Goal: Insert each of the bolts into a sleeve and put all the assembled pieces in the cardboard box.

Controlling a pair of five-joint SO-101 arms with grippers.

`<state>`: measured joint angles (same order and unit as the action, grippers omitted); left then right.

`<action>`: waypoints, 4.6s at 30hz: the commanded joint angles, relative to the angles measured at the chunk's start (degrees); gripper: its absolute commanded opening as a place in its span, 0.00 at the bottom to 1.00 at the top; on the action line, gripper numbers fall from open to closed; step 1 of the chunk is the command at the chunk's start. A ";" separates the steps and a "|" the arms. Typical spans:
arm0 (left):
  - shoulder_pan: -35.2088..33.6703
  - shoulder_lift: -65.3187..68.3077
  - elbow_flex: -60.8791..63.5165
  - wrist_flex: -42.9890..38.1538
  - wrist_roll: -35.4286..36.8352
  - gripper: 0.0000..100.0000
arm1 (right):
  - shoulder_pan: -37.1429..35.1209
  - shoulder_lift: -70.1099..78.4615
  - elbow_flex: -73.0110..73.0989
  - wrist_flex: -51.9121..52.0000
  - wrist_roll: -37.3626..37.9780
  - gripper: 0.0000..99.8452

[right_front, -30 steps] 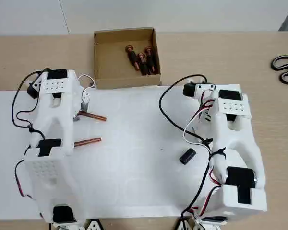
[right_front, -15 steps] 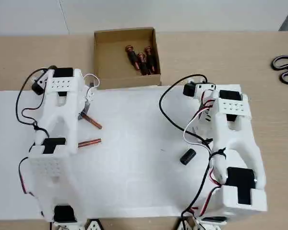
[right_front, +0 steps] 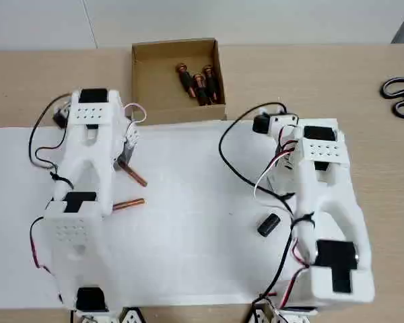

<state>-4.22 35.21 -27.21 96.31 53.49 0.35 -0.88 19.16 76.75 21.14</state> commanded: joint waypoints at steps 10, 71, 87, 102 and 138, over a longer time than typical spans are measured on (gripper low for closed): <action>-0.18 -12.66 -8.84 2.81 -9.93 0.01 | -5.67 -15.08 -0.79 5.76 -0.09 0.00; 7.82 -108.31 87.60 -51.96 -32.09 0.01 | -25.71 -69.85 52.22 -36.79 -20.57 0.00; 16.62 -139.60 105.10 -51.60 -30.95 0.01 | -32.92 -76.09 62.33 -53.23 -20.48 0.00; 21.54 -138.99 102.20 -51.78 -20.75 0.01 | -43.21 -101.76 76.57 -42.15 -16.00 0.00; 27.08 -138.73 105.45 -48.00 -20.92 0.01 | -46.20 -102.99 74.99 -40.75 -15.82 0.00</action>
<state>22.24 -102.90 78.37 46.73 32.40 -45.45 -102.68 95.74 36.57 4.62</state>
